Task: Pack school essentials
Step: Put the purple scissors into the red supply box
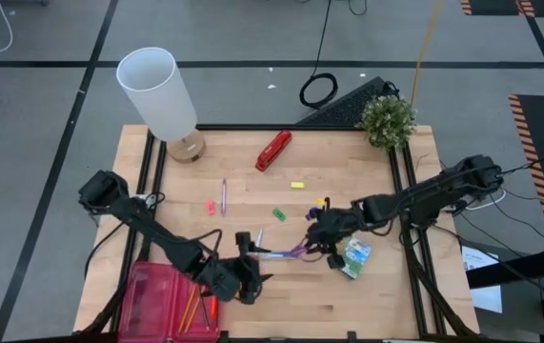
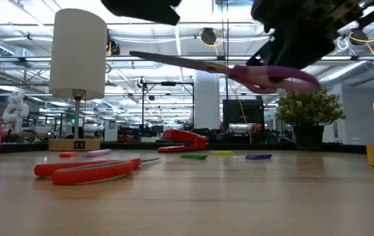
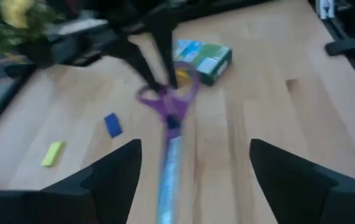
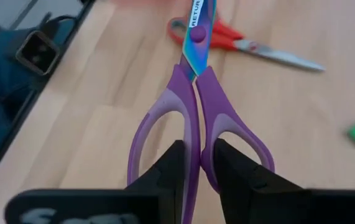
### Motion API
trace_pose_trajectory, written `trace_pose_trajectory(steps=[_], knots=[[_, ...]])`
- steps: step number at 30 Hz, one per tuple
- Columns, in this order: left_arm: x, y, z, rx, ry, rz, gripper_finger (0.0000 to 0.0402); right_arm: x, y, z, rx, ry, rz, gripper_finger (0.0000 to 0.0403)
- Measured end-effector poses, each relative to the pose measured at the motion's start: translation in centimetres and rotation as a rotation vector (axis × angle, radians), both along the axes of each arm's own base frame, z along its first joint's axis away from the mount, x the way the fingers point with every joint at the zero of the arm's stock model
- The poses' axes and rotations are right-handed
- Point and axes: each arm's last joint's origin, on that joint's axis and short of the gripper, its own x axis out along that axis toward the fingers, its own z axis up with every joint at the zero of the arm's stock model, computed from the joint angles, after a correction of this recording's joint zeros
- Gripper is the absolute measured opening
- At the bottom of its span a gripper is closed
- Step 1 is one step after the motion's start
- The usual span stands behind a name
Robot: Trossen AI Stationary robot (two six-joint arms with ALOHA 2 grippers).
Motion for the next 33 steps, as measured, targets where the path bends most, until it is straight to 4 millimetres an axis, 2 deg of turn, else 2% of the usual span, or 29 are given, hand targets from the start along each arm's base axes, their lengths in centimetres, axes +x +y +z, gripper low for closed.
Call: trace_pose_trajectory(steps=[5,12,17,26,30,33], knots=[[1.0,2.1,-0.3,-0.053,0.050,0.035,0.0254,0.2,-0.7,0.1,-0.023,-0.011,-0.005,0.0059],[1.0,3.9,-1.3,-0.135,0.163,0.120,0.0200,0.3,-0.8,0.1,-0.064,-0.033,-0.004,0.0059],[1.0,3.9,-1.4,-0.171,0.176,0.113,0.0159,0.3,-0.9,0.1,-0.117,-0.052,-0.015,0.0059],[0.8,3.6,-1.4,-0.183,0.181,0.102,0.0050,0.3,-0.9,0.1,-0.133,-0.060,0.006,0.0059],[0.6,3.4,-1.5,-0.196,0.195,0.115,0.0041,0.4,-0.9,0.2,-0.135,-0.069,0.009,0.0059],[0.5,3.4,-1.6,-0.221,0.194,0.135,0.0056,0.4,-0.9,0.2,-0.145,-0.077,0.016,0.0059]])
